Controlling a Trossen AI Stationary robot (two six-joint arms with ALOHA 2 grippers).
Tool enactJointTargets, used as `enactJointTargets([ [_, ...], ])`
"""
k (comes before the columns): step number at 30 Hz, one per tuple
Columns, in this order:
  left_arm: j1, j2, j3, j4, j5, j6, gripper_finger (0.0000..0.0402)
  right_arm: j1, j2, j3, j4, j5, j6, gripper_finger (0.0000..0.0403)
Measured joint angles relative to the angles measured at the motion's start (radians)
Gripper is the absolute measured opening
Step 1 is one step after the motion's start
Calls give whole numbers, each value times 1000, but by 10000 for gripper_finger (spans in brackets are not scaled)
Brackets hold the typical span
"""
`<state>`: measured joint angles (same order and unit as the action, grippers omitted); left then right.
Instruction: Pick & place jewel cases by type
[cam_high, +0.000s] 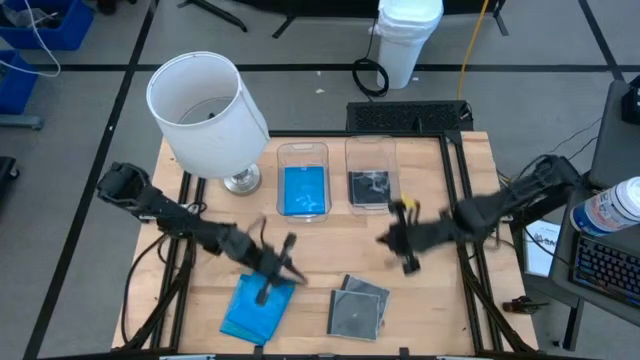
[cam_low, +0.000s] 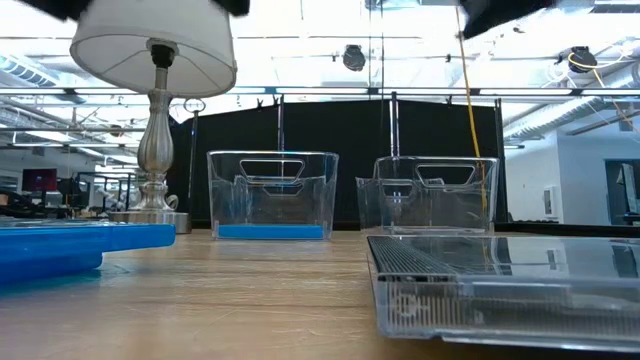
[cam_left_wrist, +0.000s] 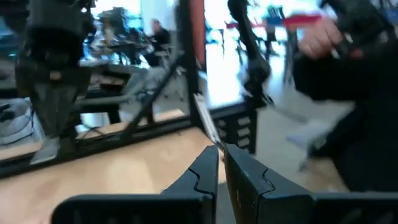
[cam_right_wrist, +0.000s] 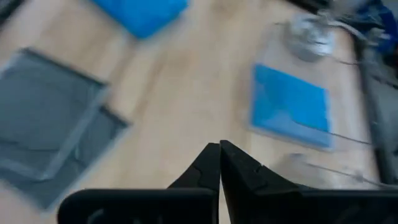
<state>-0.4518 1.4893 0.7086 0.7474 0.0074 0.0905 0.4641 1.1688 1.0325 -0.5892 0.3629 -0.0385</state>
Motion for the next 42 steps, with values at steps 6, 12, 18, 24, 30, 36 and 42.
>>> enactJointTargets([
  [6,-153,157,235,-153,-212,125,35,271,25,-84,41,189,206,1],
  [12,-222,340,427,-242,-335,249,35,382,30,-187,129,181,350,1],
  [18,-236,503,572,-314,-501,306,35,391,30,-325,339,13,414,1],
  [24,-218,561,657,-435,-566,107,35,390,31,-430,584,2,416,1],
  [30,-182,551,672,-550,-525,-226,35,420,73,-503,774,-1,338,1],
  [36,-189,551,672,-667,-431,-376,35,435,163,-511,801,69,333,1],
  [42,-222,551,672,-772,-406,-540,35,435,227,-512,793,156,343,1],
])
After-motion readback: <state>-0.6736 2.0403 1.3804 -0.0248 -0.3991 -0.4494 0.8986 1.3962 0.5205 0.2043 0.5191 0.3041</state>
